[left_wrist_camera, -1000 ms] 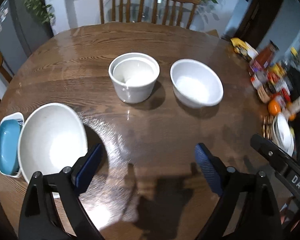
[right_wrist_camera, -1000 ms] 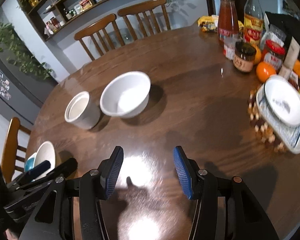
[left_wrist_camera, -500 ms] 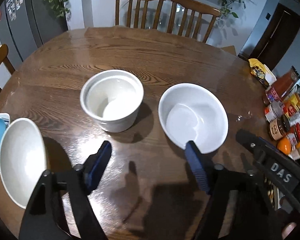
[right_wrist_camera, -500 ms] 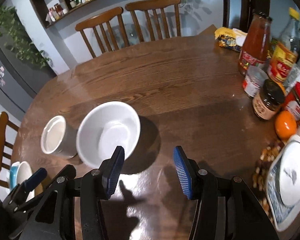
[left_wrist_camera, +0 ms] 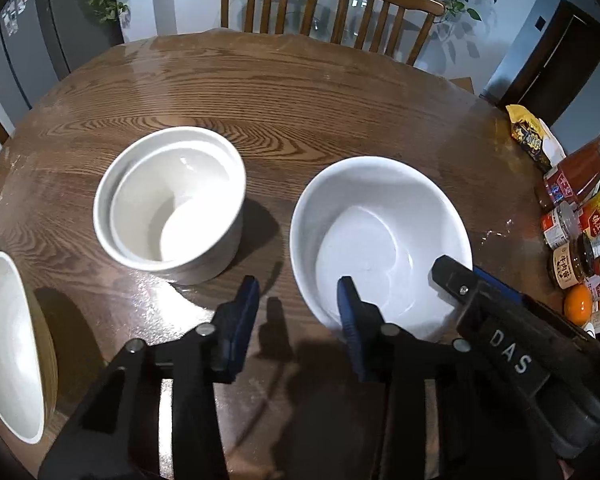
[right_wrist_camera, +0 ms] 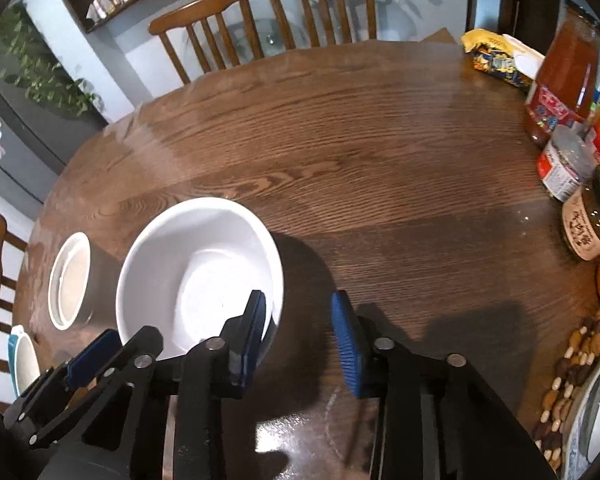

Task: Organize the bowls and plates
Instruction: 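Close both grippers on the smaller white bowl rim, then lift the smaller white bowl with both grippers toward the large white bowl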

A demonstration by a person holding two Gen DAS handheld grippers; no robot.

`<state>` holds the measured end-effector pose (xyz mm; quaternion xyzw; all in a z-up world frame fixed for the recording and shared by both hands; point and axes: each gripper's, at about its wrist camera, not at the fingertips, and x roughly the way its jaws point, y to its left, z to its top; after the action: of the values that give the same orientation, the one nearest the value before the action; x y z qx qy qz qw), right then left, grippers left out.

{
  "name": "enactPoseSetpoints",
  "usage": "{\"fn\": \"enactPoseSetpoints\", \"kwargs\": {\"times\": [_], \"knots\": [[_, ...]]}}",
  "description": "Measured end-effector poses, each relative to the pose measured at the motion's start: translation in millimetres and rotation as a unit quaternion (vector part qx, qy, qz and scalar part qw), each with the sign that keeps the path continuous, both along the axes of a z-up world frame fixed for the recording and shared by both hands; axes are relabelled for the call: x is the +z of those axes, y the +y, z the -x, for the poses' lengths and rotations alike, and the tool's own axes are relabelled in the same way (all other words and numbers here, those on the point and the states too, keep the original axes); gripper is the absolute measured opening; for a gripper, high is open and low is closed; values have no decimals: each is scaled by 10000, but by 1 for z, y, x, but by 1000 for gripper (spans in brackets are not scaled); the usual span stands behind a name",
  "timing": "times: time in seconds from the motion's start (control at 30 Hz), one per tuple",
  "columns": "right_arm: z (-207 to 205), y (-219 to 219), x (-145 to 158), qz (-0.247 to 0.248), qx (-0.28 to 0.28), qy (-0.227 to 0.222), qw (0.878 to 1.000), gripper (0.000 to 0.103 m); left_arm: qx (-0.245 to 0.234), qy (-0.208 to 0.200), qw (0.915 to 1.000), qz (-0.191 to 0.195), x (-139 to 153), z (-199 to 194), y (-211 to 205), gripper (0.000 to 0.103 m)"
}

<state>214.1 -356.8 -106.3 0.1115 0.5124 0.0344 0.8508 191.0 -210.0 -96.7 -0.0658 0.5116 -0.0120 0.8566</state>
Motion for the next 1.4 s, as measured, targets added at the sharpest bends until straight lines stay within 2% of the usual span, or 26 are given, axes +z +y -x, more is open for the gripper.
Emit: {"fn": "enactPoseSetpoints", "kwargs": {"times": [0.03, 0.1, 0.2, 0.3, 0.53, 0.77, 1.07, 1.4], "knots": [[-1, 0, 0, -14, 29, 16, 10000, 22, -21, -1, 10000, 25, -1, 0, 1, 32], [-3, -1, -1, -86, 24, 32, 10000, 18, -82, -18, 10000, 30, -1, 1, 1, 30], [-2, -3, -4, -257, 22, 75, 9996, 10, -200, -26, 9998, 92, -2, -2, -5, 20], [0, -5, -6, -347, -30, 82, 9994, 9, -343, -50, 9993, 156, -2, -2, -7, 12], [11, -5, -3, -428, -52, 29, 9991, 9, -457, 13, 9988, 178, -8, -1, -6, 12], [28, -5, 1, -549, -134, 2, 9984, 9, -662, -95, 9977, 70, -3, 13, -4, 12], [66, 11, 29, -597, -47, -347, 9976, 9, -895, -444, 9950, -74, 22, 46, 17, 12], [106, 52, 58, -567, 241, -708, 9956, 9, -865, -831, 9925, -223, 50, 89, 57, 13]]}}
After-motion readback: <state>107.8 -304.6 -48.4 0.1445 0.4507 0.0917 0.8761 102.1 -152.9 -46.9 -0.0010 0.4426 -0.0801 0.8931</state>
